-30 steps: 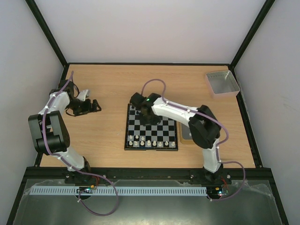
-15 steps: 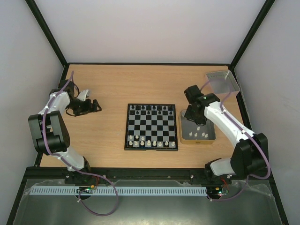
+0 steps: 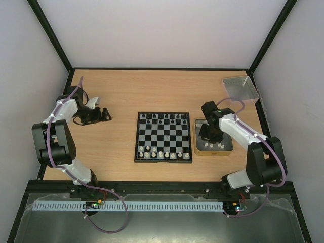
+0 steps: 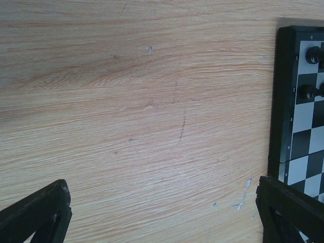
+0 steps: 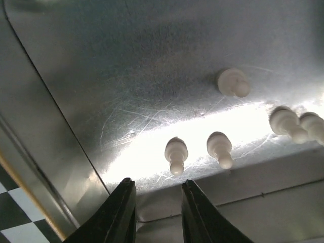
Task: Set up the chess pieces on the board
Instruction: Pick up the chess piece from the storage box.
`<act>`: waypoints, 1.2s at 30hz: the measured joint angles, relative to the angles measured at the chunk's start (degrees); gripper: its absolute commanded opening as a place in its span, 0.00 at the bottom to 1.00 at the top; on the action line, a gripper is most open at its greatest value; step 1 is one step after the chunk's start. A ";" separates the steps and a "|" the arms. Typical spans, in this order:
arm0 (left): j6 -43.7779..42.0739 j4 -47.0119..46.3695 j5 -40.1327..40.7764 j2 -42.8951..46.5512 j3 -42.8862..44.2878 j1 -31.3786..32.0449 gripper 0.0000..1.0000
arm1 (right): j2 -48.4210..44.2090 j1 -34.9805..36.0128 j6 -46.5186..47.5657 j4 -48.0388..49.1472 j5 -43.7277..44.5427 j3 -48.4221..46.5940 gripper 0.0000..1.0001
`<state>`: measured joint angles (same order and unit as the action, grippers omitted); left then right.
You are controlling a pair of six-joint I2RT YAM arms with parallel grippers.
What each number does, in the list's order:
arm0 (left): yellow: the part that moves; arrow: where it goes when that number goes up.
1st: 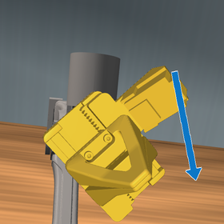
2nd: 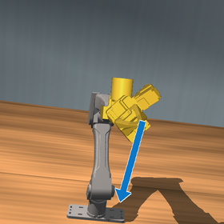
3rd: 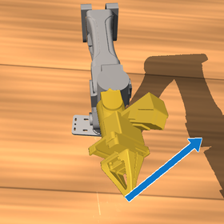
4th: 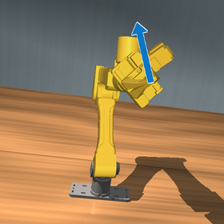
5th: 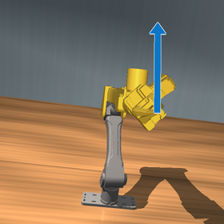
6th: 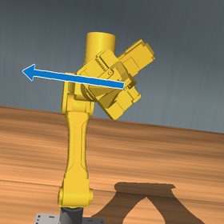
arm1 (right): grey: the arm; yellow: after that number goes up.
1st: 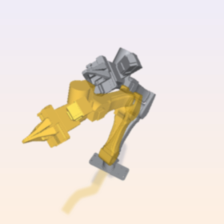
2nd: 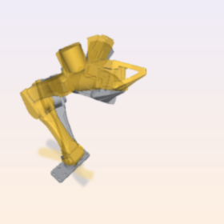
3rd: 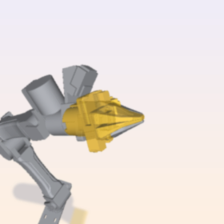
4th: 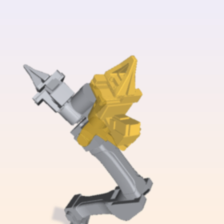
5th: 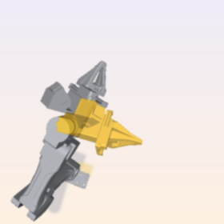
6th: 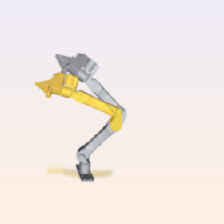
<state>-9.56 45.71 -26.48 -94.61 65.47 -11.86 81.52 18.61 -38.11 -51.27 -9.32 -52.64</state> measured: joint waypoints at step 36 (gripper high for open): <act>0.00 -0.02 1.03 0.00 0.00 -0.02 0.99 | 6.45 -2.49 3.21 6.05 -2.32 3.41 0.11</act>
<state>-9.56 45.69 -25.45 -94.61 65.47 -11.88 87.96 16.12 -34.89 -45.21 -11.64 -49.23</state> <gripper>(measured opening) 0.991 0.127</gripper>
